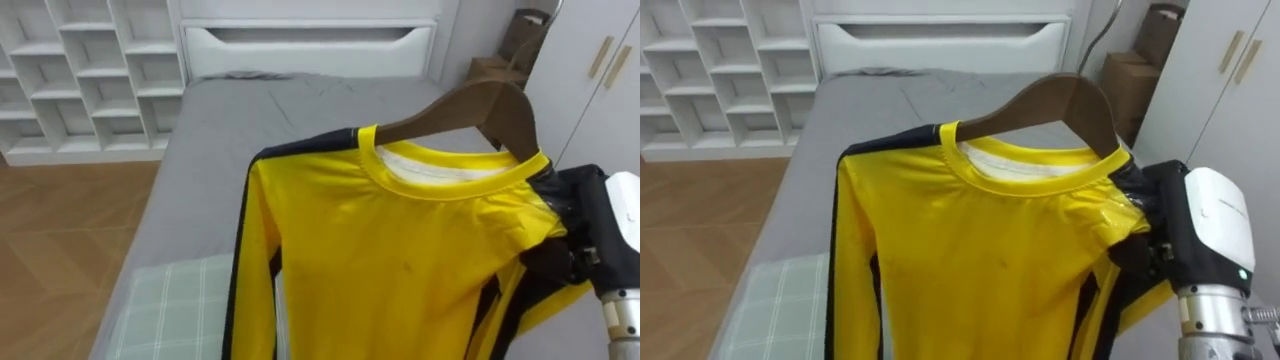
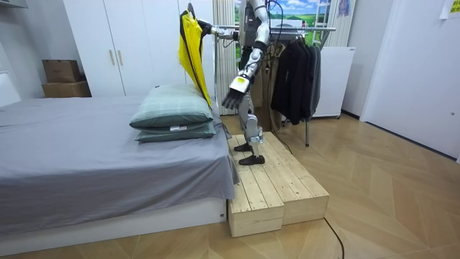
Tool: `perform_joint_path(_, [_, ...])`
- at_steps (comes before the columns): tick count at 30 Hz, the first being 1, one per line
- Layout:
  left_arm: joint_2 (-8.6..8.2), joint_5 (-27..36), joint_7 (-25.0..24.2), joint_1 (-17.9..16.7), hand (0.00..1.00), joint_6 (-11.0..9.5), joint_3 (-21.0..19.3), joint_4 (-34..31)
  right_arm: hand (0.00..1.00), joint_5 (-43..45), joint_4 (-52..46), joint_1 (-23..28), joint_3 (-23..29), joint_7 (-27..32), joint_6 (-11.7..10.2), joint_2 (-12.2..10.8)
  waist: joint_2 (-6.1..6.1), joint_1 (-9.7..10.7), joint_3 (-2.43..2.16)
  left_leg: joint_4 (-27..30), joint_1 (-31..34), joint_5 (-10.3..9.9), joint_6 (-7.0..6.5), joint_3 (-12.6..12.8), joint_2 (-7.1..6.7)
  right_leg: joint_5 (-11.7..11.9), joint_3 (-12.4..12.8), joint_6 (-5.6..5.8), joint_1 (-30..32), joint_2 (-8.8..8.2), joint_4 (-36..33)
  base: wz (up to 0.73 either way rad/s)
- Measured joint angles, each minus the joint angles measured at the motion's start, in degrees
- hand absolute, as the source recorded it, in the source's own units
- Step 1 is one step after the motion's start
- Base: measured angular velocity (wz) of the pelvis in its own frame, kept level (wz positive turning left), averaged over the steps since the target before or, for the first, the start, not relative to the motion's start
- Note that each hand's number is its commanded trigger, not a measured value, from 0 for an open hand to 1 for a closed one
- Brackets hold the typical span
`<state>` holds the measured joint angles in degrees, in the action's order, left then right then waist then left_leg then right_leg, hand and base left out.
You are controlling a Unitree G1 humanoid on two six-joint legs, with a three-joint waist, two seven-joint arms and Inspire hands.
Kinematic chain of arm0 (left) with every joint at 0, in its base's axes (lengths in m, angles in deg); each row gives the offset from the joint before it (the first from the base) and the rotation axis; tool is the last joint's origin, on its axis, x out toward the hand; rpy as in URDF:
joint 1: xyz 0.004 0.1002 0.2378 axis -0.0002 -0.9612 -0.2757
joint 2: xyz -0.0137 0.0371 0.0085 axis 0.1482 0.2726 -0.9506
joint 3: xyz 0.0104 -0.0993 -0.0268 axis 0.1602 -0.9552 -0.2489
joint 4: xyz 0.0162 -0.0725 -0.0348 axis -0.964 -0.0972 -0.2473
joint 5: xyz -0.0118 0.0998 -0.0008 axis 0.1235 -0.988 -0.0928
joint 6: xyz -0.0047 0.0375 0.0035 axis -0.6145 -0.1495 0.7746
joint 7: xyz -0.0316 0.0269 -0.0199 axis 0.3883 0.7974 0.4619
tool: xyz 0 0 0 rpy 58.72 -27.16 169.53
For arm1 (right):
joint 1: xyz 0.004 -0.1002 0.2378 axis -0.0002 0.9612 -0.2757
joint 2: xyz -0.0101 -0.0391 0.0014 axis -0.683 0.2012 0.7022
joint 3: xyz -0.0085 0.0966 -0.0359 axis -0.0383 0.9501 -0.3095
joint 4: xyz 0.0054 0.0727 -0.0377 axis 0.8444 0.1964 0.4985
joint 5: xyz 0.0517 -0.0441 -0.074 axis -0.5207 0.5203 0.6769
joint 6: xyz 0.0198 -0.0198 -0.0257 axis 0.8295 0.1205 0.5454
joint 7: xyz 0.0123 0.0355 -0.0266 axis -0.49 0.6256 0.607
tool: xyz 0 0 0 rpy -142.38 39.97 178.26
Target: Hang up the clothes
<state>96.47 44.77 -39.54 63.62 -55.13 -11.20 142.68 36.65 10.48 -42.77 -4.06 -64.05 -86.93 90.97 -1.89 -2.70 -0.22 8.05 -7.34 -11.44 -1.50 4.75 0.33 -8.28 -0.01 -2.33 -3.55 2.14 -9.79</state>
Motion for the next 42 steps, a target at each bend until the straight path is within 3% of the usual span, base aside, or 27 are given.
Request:
perform_joint_path(6, [-0.85, 2.99, -6.46, 0.39, 0.0, 2.03, -1.34, 3.8, 1.0, 0.1, -2.79, 1.39, -1.02, -0.01, 0.26, 0.0, 0.0, -2.27, -0.04, -0.33, 0.02, 0.0, -0.02, 0.03, -0.04, -0.02, 0.23, 0.04, 0.21, 0.03, 0.01, -0.01])
perform_joint_path(14, [-1.74, 5.55, -13.51, 0.69, 0.0, 4.56, -0.51, 4.91, 1.0, -0.17, -3.34, 1.42, -2.0, -0.08, 0.28, -0.01, -0.34, -2.44, 0.23, -0.34, 0.67, 0.01, -0.01, -0.16, -0.07, -0.09, -0.11, 0.13, 0.47, -0.02, 0.19, 0.01])
perform_joint_path(18, [-2.37, 5.55, -14.46, 1.33, 0.0, 5.05, 0.84, 4.88, 1.0, -0.44, -3.35, 1.42, -3.6, -0.12, 0.31, -0.04, -0.81, -2.33, 0.48, -0.36, 0.8, -0.01, 0.0, -0.17, -0.09, -0.25, -0.14, 0.14, 0.56, -0.04, 0.23, 0.0])
perform_joint_path(25, [-2.68, 5.53, -16.17, 4.77, 0.0, 6.1, 3.27, 4.81, 1.0, -0.6, -3.34, 1.39, -7.45, -1.83, 0.76, -0.49, -1.06, -2.27, 0.42, -0.33, 0.94, -0.01, 0.0, -0.17, -0.07, -0.26, -0.29, 0.13, 0.63, -0.05, 0.22, 0.0])
perform_joint_path(30, [-2.8, 5.5, -16.27, 5.14, 0.0, 6.23, 3.47, 4.27, 1.0, 0.41, -3.34, 1.4, -7.84, -2.93, 1.67, -1.92, -1.54, -2.08, 0.14, -0.23, 1.08, -0.01, 0.0, -0.32, -0.05, -0.26, -0.84, 0.13, 0.63, -0.15, 0.18, 0.02])
perform_joint_path(42, [-2.86, 5.38, -16.17, 6.48, 0.0, 7.3, 4.35, 4.41, 1.0, 0.64, -3.3, 1.39, -7.9, -4.19, 2.28, -2.52, -0.98, -2.31, 0.39, -0.22, 0.67, 0.0, 0.02, -0.79, 0.03, -0.23, -1.53, 0.09, 0.3, -0.2, -0.02, 0.03])
